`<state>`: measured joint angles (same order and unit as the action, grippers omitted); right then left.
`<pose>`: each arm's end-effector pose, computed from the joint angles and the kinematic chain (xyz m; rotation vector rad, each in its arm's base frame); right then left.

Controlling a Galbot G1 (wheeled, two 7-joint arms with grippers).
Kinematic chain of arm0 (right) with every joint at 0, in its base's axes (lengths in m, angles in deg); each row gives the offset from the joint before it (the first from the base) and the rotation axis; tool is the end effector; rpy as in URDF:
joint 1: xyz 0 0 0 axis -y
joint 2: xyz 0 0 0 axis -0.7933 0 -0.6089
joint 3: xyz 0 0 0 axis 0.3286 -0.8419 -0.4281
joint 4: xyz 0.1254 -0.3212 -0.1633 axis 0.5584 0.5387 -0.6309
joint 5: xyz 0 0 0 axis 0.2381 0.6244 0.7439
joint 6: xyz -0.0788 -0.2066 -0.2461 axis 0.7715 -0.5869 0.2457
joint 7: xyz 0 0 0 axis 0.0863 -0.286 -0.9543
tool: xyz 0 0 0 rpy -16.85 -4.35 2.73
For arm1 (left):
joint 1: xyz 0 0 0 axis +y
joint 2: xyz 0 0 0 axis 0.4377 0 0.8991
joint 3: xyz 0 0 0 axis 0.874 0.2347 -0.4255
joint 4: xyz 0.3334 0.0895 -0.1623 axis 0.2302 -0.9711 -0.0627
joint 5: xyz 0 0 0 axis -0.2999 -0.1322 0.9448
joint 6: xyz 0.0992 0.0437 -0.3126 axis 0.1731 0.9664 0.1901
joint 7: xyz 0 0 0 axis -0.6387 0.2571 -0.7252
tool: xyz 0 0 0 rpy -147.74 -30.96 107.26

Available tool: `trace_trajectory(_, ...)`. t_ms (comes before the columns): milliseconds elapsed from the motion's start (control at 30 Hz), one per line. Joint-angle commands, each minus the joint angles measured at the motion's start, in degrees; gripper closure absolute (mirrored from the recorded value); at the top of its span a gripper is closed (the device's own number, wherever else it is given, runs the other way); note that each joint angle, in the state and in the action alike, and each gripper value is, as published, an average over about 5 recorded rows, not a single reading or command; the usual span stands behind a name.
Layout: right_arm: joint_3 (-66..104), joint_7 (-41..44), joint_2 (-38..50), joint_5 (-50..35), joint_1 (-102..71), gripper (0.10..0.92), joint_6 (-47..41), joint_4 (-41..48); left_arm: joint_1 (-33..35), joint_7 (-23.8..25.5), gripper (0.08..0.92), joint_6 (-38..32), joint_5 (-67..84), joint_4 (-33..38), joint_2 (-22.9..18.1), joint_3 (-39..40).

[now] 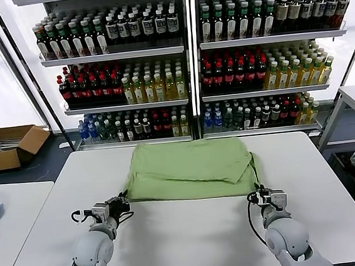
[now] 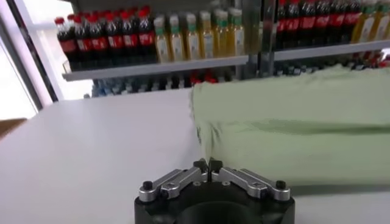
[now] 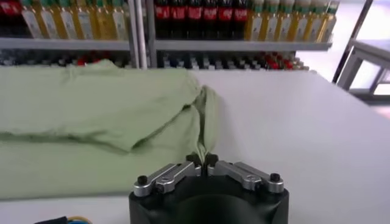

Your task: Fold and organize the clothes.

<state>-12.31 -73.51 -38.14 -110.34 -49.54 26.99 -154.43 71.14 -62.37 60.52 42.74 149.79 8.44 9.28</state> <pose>0.2397 -0.0363 -0.3032 -0.1451 -2.6993 0.0771 0.2802 0.0784 -0.3316 -0.1388 -2.7026 -0.1419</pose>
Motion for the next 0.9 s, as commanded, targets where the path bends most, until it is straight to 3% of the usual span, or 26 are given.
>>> trace_trajectory(33,2.46,-2.46,-0.89,7.82,-18.24,0.893,0.07,-16.0,24.24,-0.42,0.913,-1.95,-1.96,23.77,2.41,-5.29)
trace_trajectory(200,4.45,-2.87,-1.25,11.14,-29.0,0.893,0.64,-19.6,33.81,0.06,0.913,-4.75,-7.36,25.9,1.7,-6.36)
trace_trajectory(500,3.32,-2.7,-1.9,13.59,-34.54,0.889,3.59,-15.89,37.63,0.02,0.913,-7.53,-12.09,22.93,-1.48,-5.35)
trace_trajectory(600,2.94,-2.56,-1.84,13.72,-33.61,0.841,3.33,-15.33,37.73,0.06,0.913,-7.52,-12.28,22.34,-1.55,-5.47)
trace_trajectory(767,3.16,-2.24,-1.44,13.44,-32.18,0.69,2.57,-14.91,38.59,-0.23,0.905,-7.8,-12.65,22.7,-2.66,-5.02)
trace_trajectory(900,3.87,-1.96,-1.22,12.84,-32.33,0.568,2.91,-16.63,39.08,-0.49,0.825,-8.15,-12.99,25.28,-3.48,-4.77)
